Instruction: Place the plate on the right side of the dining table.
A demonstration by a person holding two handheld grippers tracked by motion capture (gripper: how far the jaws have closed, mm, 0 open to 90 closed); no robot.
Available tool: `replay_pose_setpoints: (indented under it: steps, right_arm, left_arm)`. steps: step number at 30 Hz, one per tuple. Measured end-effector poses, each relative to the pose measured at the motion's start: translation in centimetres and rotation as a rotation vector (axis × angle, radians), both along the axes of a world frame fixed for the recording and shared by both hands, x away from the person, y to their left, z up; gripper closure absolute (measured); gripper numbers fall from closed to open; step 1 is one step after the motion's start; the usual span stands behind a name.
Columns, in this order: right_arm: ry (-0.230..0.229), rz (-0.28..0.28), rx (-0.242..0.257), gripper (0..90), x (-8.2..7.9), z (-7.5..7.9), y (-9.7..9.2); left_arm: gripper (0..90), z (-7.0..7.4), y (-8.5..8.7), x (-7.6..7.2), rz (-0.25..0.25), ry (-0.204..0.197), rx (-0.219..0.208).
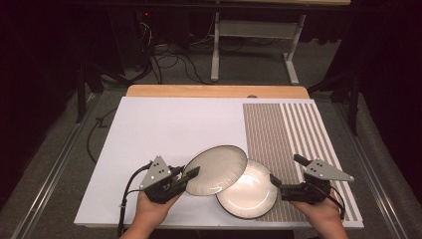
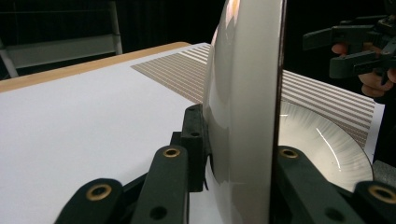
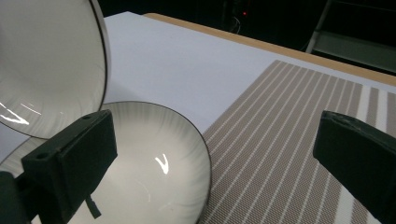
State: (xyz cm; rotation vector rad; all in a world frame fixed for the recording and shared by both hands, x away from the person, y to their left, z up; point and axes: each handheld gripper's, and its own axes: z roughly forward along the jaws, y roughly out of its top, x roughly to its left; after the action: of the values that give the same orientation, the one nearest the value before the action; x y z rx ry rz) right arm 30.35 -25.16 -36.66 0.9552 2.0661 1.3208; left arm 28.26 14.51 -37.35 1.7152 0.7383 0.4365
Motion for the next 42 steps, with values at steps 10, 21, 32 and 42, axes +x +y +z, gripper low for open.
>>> replay_pose_setpoints:
  steps: [10,21,32,42]
  right_arm:
    - [0.012,0.072,0.006,8.4,0.7,0.6,2.3]
    - [0.028,0.146,0.003,17.6,1.2,0.8,5.4]
    - [0.055,0.167,-0.014,28.2,1.8,0.3,7.9]
    - [0.087,0.166,0.034,47.4,2.1,-0.2,8.6]
  left_arm:
    - [75.7,0.0,0.1,0.1,0.000,0.013,-0.003]
    - [75.6,0.0,0.2,0.2,0.002,0.025,0.001]
    - [75.6,0.0,0.4,0.3,-0.005,0.028,0.007]
    - [75.6,-0.1,0.5,0.3,-0.006,0.029,0.001]
